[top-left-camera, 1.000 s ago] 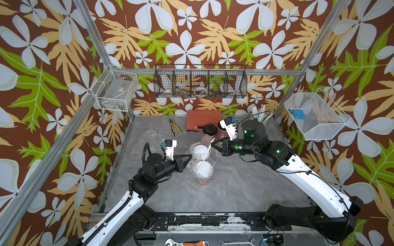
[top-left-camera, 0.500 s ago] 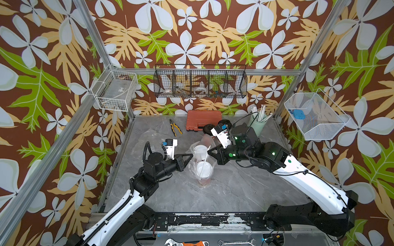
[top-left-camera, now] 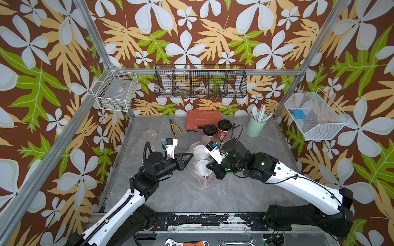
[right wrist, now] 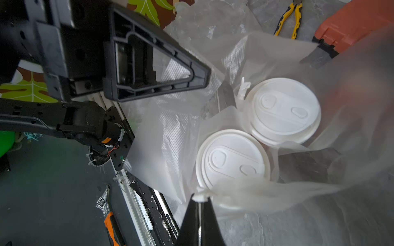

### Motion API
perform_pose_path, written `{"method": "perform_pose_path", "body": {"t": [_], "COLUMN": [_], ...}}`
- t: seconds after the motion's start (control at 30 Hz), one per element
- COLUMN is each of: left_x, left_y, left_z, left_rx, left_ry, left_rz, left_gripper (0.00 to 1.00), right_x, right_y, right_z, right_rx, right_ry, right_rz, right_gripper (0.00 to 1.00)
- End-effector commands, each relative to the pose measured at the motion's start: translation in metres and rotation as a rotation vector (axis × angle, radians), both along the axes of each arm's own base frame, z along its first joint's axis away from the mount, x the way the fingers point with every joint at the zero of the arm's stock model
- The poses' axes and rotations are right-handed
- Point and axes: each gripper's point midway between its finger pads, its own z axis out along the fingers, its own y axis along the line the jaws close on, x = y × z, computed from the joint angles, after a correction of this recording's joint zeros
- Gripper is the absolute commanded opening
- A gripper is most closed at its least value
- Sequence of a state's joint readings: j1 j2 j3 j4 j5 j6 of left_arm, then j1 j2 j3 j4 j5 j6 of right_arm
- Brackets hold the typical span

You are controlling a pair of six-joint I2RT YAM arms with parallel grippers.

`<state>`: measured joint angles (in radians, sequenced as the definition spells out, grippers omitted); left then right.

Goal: Pack milk tea into plastic carrier bags
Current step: Place the straw in the plastic carrier bag.

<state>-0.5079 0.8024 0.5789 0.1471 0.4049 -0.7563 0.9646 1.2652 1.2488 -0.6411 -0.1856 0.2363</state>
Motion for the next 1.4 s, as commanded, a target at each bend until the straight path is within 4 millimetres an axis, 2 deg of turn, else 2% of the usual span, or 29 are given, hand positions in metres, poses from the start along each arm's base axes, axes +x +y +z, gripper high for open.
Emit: {"method": "perform_pose_path", "body": {"t": [0.0,0.33,0.47,0.57,0.67,0.8,0.9,1.0,1.1,1.2,1.37], "left_x": [0.000,0.000,-0.001,-0.002,-0.003,-0.003,-0.003,-0.003,-0.004,-0.004,-0.004], "left_y": [-0.002,-0.003,-0.005,-0.007,-0.006,-0.006,-0.006,-0.006,-0.006,-0.006,-0.005], "left_z": [0.012,0.014,0.015,0.014,0.014,0.013,0.013,0.013,0.013,0.012,0.011], "left_rx": [-0.024,-0.033,-0.039,-0.039,-0.038,-0.038,-0.038,-0.039,-0.038,-0.038,-0.040], "left_ry": [-0.034,-0.035,-0.040,-0.038,-0.039,-0.037,-0.039,-0.039,-0.039,-0.039,-0.038], "left_rz": [-0.010,-0.015,-0.032,-0.042,-0.040,-0.040,-0.041,-0.040,-0.041,-0.042,-0.040], "left_gripper": [0.00,0.00,0.00,0.00,0.00,0.00,0.00,0.00,0.00,0.00,0.00], "right_x": [-0.002,-0.010,-0.011,-0.015,-0.015,-0.015,-0.009,-0.002,-0.005,-0.006,-0.006], "right_y": [0.004,0.002,-0.002,-0.001,-0.005,-0.004,0.000,0.004,0.016,0.024,0.019], "right_z": [-0.007,-0.041,-0.047,-0.035,-0.013,0.022,0.037,0.039,0.041,0.031,-0.003], "right_rx": [0.003,-0.069,-0.091,-0.079,-0.058,0.019,0.063,0.070,0.125,0.121,0.040], "right_ry": [-0.033,-0.013,-0.004,0.006,-0.015,-0.044,-0.054,-0.053,-0.026,0.006,0.036], "right_rz": [0.046,0.087,0.088,0.097,0.088,0.068,0.028,-0.002,0.029,0.045,0.046], "right_gripper": [0.04,0.16,0.19,0.28,0.39,0.44,0.42,0.31,0.24,0.19,0.11]}}
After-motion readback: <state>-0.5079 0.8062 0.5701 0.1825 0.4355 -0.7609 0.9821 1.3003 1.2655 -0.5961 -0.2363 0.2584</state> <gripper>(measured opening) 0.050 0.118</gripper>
